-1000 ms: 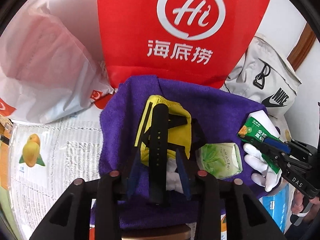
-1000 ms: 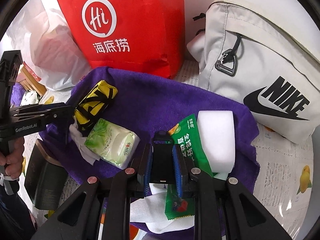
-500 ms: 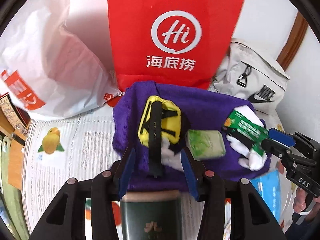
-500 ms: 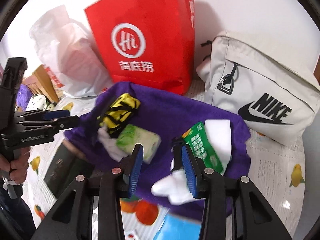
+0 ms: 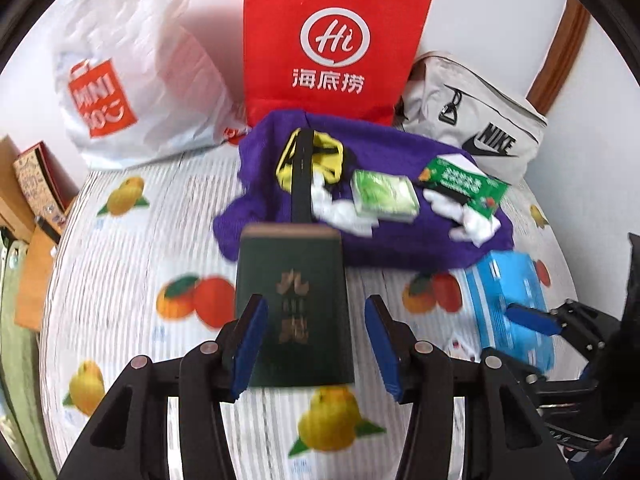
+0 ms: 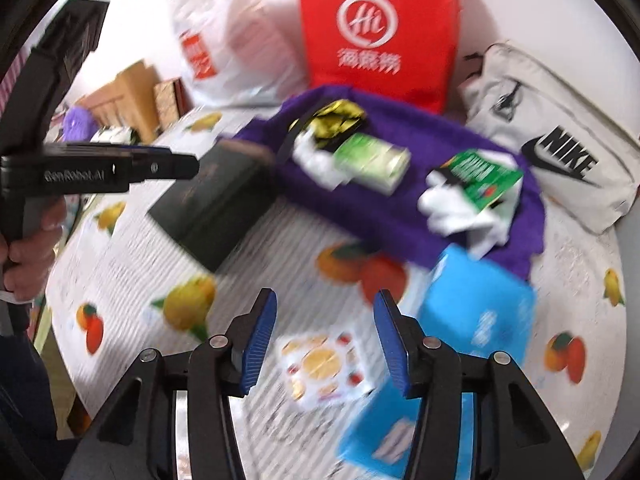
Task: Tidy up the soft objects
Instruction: 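Grasp the orange-print snack packet with the right tool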
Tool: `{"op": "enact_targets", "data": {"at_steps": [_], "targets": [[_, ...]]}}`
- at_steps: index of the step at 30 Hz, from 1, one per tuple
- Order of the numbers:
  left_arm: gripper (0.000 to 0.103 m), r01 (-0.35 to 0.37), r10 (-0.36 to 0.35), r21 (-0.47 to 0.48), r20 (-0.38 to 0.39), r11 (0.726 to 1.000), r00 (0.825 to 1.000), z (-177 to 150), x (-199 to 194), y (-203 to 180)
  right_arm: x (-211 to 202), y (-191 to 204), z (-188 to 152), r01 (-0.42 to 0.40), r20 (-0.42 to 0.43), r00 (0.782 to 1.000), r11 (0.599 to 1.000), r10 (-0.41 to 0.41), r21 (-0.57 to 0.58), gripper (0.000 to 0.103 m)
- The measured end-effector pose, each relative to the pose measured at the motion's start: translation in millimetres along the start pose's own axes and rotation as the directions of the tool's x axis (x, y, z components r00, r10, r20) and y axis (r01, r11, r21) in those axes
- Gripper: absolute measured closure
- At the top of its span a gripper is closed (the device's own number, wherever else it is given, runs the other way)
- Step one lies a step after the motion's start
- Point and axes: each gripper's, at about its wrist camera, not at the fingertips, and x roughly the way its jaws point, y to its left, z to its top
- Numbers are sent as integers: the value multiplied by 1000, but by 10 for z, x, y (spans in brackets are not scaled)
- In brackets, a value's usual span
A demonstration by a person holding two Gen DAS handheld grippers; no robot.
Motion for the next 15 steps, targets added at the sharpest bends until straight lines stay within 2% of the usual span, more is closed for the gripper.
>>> {"op": "enact_targets", "data": {"at_steps": [3,10,15], "targets": [[54,1,-1,-6,5,1000,1000,-158,-82,18,70,153,-125,0,-27,1000,999,-1,-38,53],[54,15,-14,-32,23,999,1000,-483,-233,131,301,371,-354,76,-83,993,991,-85,-112,53],[54,21,-20,-37,20,999,1000,-651,-259,178,431,457,-439,183,-70,978,972,-195,-149,59]]}}
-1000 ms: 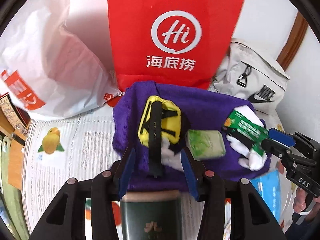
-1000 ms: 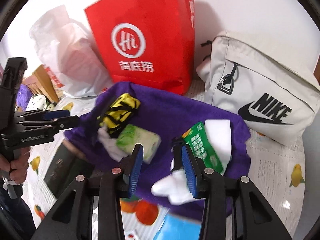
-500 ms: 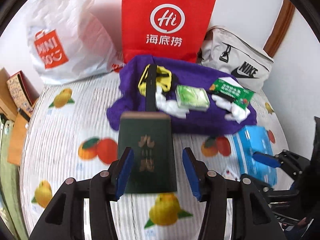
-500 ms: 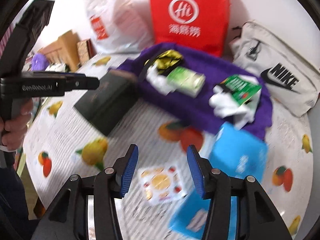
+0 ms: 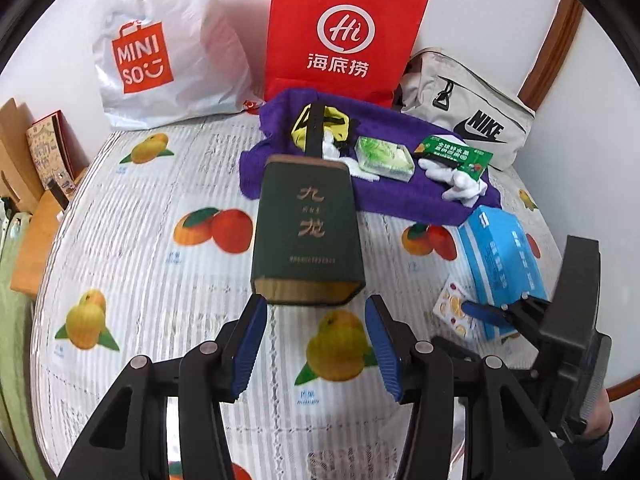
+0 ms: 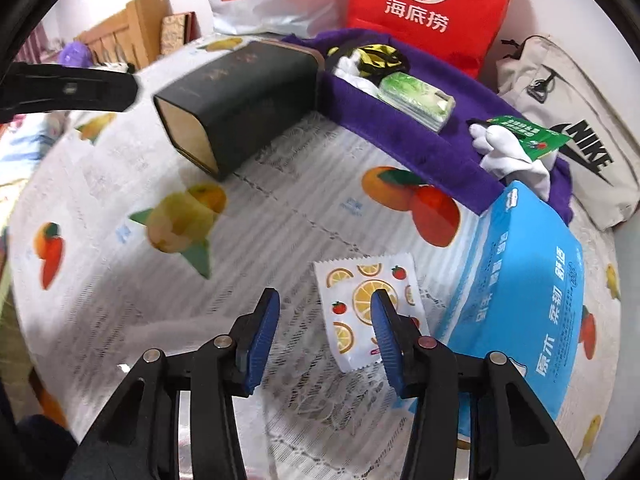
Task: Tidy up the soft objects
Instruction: 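Grasp the orange-print snack packet with the right tool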
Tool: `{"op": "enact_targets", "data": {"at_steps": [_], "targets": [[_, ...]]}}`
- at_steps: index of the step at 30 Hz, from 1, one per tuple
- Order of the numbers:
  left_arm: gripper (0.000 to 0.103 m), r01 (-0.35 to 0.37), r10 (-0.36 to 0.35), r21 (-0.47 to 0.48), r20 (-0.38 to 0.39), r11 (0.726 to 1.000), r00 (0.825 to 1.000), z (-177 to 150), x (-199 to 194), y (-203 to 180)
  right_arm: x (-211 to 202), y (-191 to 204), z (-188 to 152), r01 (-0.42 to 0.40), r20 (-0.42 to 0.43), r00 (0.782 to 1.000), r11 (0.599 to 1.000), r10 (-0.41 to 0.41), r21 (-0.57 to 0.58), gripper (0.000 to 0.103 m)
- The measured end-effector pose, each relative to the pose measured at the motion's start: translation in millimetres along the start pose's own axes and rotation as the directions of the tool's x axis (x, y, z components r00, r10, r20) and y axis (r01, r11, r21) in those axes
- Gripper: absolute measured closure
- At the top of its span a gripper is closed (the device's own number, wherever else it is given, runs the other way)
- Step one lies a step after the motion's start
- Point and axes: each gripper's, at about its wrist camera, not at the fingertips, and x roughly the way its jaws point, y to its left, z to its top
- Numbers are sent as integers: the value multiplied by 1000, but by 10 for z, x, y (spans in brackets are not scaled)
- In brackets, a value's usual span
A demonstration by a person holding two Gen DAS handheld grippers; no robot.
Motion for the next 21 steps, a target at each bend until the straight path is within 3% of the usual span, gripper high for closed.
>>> {"op": "enact_targets", "data": {"at_steps": [3,6,9,17,21], "targets": [[54,3,-3,-11,-3,1000,1000,-55,-11,35,37,46,-11,70,16,997,997,-70,-27,65],[54,5,-4,-13,1,1000,1000,-92,-30,42,57,31,-16,85,14,996,996,-85,-34,95],[54,8,-8,-12,-3,1000,1000,-111,-27,41,-13,-1,-27,67,36,997,998,-67,-5,98],[54,14,-14,1,-28,1000,1000,-230,22,-30,-406,-172,-52,-90,128,989,990,76,106,101],[54,30,-29,11,-50,999,998,-339,65,-98,-518,-222,-109,-114,156,984,983,91,142,102]]}}
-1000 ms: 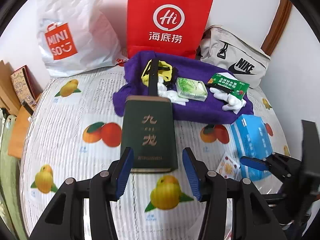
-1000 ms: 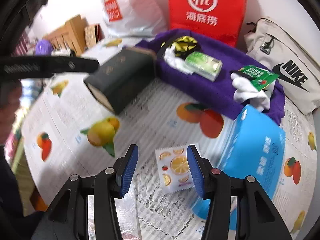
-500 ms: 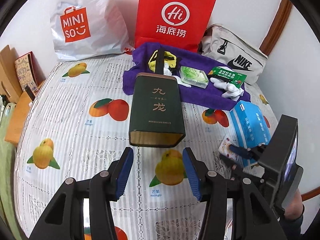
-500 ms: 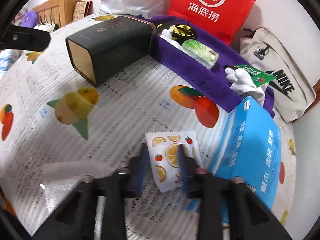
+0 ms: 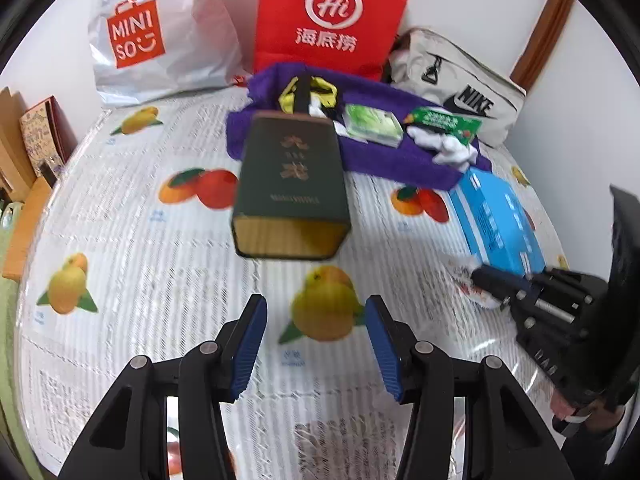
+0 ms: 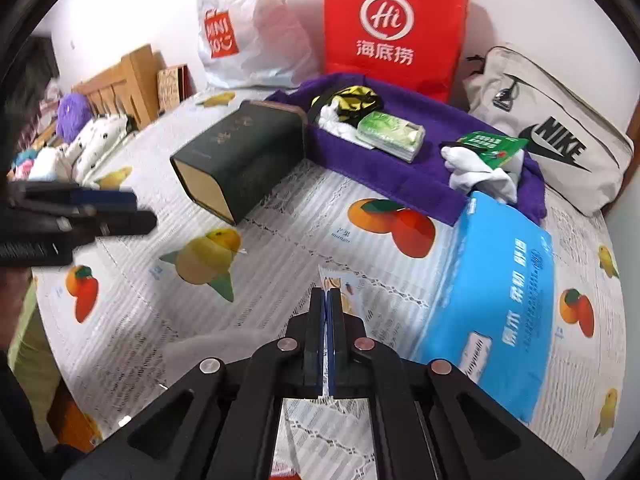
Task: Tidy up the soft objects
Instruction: 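Grasp the orange-print snack packet with the right tool, then grasp the white mesh bag with the left tool while the right tool holds the snack packet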
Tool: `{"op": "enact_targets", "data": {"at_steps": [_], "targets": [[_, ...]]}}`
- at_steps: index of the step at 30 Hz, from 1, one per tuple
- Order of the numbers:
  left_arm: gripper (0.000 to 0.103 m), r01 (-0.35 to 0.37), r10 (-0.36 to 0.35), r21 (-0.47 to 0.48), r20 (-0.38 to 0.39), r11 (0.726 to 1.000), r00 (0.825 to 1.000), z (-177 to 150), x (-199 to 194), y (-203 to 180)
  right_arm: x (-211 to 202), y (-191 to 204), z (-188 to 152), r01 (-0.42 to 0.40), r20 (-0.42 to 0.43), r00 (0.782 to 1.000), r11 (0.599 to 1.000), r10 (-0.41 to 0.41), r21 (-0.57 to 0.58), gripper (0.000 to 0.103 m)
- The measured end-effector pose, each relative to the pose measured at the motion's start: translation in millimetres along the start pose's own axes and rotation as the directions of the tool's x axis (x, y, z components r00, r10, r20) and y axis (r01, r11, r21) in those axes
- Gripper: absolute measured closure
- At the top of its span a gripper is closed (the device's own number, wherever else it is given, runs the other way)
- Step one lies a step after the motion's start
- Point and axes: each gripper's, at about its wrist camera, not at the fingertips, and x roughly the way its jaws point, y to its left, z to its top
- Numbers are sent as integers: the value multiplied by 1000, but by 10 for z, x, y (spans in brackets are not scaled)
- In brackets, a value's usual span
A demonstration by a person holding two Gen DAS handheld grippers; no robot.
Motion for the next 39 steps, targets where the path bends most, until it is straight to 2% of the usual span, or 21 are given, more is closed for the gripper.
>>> {"op": "enact_targets", "data": {"at_steps": [6,7,9,14,17,19,20,21,22,29,32,35,37,39], "targets": [[54,33,-32,19,-40,999,999,-201,102,-140,-209,-92,-75,-23,46,999,998,21,52,103],[52,42,-41,26,-45,999,998,-237,116,-177,-241,-103,-90,-26,52,998,998,23,56,103],[40,59,-56,47,-53,997,997,-313,151,-272,-316,-125,-119,-23,70,997,998,18,66,102],[38,114,-108,93,-74,989,991,-500,270,-477,-496,-180,-199,-16,104,995,996,7,83,103],[31,142,-132,127,-86,982,988,-583,319,-600,-600,-234,-255,-6,122,993,995,-6,96,103],[30,156,-142,155,-95,975,985,-631,348,-689,-661,-277,-290,3,134,991,994,-18,106,103],[25,180,-164,161,-107,970,981,-650,369,-727,-697,-307,-311,7,143,989,993,-24,118,103],[16,200,-182,165,-117,966,976,-669,389,-759,-731,-341,-333,6,147,989,992,-25,125,102],[13,202,-184,184,-110,962,977,-697,395,-813,-753,-366,-351,11,148,988,992,-30,126,102],[0,103,-78,317,-90,943,993,-835,463,-1064,-916,-590,-500,45,170,982,983,-77,180,102],[0,28,-2,381,-68,924,998,-894,501,-1167,-936,-644,-538,51,170,982,980,-85,192,103],[0,22,3,385,-65,923,998,-890,511,-1168,-948,-695,-573,57,167,982,978,-91,201,103],[4,18,6,379,-63,925,998,-874,507,-1159,-953,-716,-590,55,164,982,977,-91,207,102],[18,14,6,377,-51,926,999,-861,488,-1157,-962,-739,-600,58,165,982,975,-94,213,102]]}}
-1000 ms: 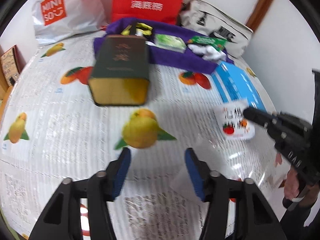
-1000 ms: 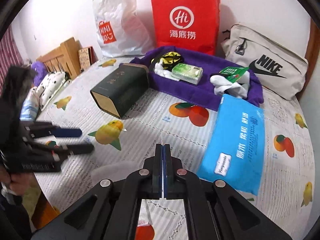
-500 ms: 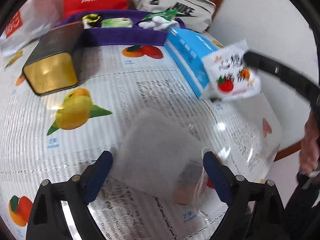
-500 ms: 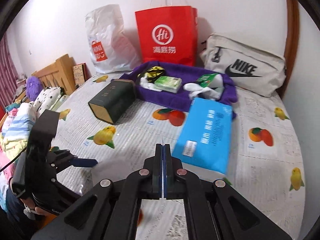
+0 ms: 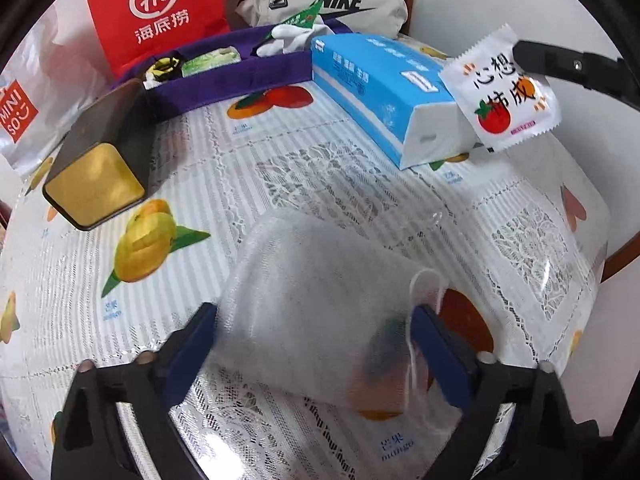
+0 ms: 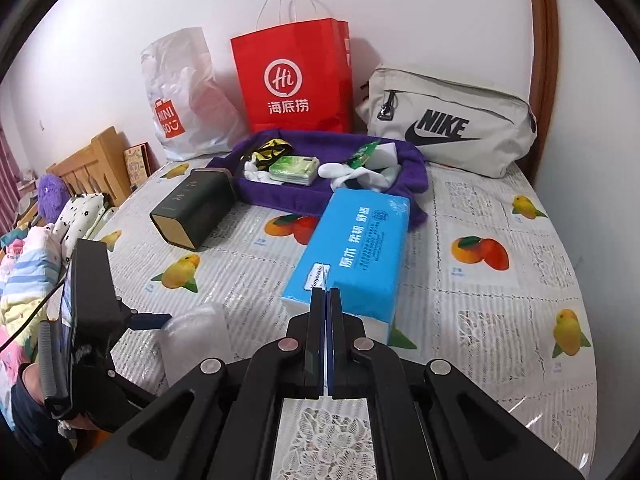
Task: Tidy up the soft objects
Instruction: 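Grasp the white mesh bag with the left tool while the right tool holds the snack packet, then carry the mesh bag and snack packet toward the purple towel with both tools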
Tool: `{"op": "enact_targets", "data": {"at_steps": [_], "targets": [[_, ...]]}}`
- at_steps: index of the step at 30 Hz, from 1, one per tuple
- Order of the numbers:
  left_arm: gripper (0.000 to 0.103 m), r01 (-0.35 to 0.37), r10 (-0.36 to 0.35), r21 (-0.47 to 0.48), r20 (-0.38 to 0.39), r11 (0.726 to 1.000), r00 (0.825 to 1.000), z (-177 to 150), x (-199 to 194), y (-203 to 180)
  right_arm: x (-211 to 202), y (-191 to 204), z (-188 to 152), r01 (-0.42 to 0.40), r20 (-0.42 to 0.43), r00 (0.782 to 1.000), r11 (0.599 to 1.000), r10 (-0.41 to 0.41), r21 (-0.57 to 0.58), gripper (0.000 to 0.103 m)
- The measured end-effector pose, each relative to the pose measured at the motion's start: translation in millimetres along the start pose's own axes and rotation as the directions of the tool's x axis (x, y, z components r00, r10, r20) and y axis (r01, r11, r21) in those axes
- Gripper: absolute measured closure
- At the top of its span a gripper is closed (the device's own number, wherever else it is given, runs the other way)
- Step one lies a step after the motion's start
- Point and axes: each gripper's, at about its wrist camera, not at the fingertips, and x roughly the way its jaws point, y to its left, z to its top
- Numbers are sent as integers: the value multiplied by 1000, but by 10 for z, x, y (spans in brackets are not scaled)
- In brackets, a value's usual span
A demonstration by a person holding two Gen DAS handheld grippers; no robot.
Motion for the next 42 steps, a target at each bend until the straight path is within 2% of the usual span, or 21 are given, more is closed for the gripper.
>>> {"op": "enact_targets", "data": {"at_steps": [1,2,3,4,6,8,10,14,21,30,42], "targets": [[22,2,-2,-1,5,1000,1000,6,-18,6,-3,-4,-3,0,-2,1000,1000,0,-1,102],[31,4,-4,1,7,1000,1000,14,-25,3,-10,-13,-1,1,0,1000,1000,-1,2,102],[44,7,-7,6,9,1000,1000,23,-44,4,-18,-14,3,0,2,1000,1000,0,4,102],[51,10,-10,6,9,1000,1000,32,-52,1,-22,-10,8,-4,1,1000,1000,4,4,103],[77,26,-26,1,3,1000,1000,59,-68,12,-38,-5,25,-8,4,1000,1000,8,2,103],[92,51,-51,-9,-5,999,999,88,-57,37,-53,9,48,-12,6,1000,1000,12,-2,103],[93,66,-66,-31,-10,997,998,103,-64,80,-67,18,66,-20,7,1000,1000,20,-4,103],[94,40,-40,-74,-3,997,999,136,-147,202,-103,37,135,-47,14,999,999,47,-5,103],[94,47,-39,-142,58,989,998,291,-397,461,-78,131,350,-76,29,997,997,77,-31,103],[94,33,-15,-173,103,984,995,597,-574,743,111,175,725,-109,39,993,993,111,-41,102],[94,16,13,-214,132,977,991,915,-669,1007,365,185,1066,-130,40,991,991,131,-39,103]]}}
